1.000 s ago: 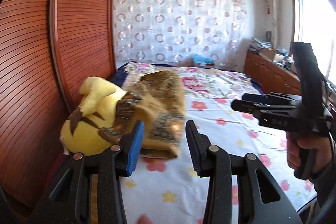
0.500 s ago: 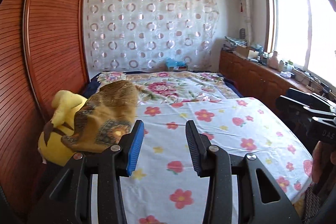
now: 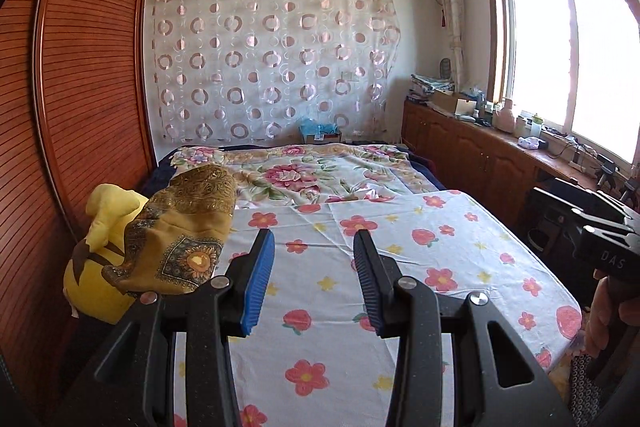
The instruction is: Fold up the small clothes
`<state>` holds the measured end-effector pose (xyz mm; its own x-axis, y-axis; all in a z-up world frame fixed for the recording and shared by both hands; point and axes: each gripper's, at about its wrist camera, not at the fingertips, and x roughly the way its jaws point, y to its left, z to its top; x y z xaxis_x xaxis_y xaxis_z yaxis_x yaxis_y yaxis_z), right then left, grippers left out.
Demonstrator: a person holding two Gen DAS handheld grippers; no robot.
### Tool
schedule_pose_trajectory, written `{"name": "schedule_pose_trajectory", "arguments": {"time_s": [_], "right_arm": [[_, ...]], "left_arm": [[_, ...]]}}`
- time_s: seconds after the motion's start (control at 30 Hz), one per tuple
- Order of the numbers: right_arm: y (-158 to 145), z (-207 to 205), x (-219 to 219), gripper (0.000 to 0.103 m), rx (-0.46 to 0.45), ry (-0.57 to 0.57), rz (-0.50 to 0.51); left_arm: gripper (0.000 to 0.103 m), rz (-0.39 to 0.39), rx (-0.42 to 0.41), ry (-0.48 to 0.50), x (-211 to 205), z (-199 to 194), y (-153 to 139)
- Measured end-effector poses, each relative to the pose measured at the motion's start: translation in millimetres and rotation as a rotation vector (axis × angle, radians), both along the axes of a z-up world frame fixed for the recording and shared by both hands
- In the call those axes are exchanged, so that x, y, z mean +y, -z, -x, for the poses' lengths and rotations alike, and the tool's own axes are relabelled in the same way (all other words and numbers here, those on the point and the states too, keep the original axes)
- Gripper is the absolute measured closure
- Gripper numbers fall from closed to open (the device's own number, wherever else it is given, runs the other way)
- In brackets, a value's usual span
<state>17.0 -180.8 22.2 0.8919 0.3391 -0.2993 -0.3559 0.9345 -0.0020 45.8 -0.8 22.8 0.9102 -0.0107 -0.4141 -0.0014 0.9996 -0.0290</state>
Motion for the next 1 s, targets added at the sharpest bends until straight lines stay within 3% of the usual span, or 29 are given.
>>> {"name": "schedule_pose_trajectory", "arguments": {"time_s": [1.0], "right_arm": [[0.4,-18.5,-15.8,0.028,0.008,-0.002,-0.021]], "left_arm": [[0.061,-0.007,-0.014,-0.008,1.0,4.3,-2.5]]}}
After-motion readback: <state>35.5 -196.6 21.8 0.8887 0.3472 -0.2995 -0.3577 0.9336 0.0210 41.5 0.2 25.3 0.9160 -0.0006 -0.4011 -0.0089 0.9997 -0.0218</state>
